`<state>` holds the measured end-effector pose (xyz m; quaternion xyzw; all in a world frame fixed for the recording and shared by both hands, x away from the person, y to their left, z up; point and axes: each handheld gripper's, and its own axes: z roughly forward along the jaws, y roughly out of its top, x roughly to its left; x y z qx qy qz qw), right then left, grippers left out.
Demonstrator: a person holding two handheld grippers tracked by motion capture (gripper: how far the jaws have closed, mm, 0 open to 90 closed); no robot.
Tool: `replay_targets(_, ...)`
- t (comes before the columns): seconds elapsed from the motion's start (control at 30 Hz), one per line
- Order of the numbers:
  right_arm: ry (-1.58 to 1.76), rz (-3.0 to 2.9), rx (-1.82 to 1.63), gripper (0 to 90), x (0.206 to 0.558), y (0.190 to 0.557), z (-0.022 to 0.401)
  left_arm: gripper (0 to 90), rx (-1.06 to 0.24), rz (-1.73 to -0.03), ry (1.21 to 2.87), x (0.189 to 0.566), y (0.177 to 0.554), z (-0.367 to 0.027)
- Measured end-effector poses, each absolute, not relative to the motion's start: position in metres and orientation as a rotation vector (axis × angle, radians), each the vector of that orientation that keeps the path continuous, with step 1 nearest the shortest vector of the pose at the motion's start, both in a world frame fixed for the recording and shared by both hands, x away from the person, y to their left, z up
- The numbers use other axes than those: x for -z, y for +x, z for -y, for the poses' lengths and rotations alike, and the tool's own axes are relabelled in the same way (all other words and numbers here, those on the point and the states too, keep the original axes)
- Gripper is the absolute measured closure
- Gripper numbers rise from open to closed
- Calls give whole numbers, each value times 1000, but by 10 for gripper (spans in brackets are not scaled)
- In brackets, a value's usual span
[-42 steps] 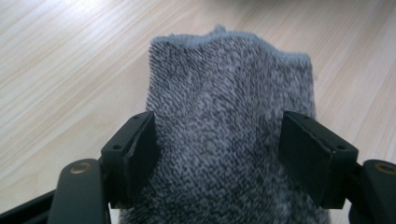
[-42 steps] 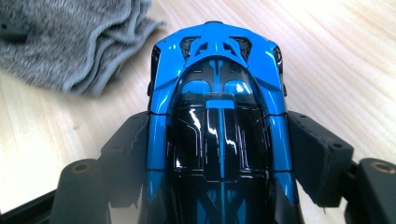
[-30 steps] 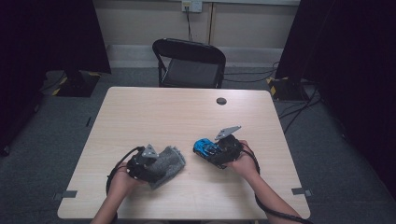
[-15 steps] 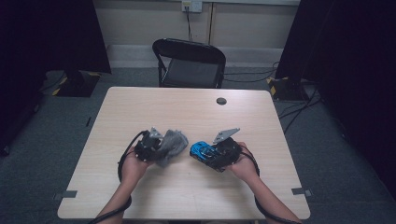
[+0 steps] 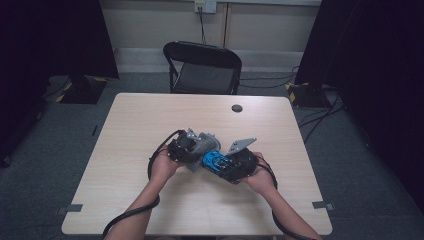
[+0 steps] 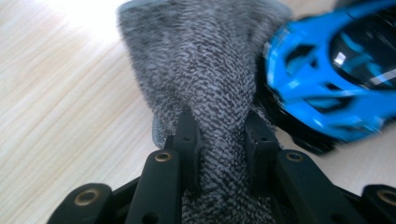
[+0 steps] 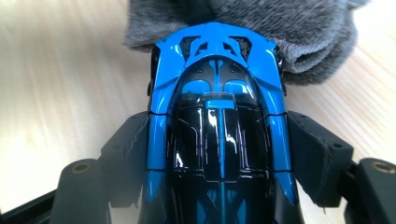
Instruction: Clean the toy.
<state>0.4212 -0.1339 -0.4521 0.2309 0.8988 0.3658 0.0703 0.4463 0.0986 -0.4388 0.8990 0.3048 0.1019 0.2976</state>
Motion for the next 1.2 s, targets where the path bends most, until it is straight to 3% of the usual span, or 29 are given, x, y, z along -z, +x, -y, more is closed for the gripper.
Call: replay_targets(1.2, 825, -2624, -1098, 283, 454, 436, 147, 713, -171, -596, 2415, 438, 386, -97)
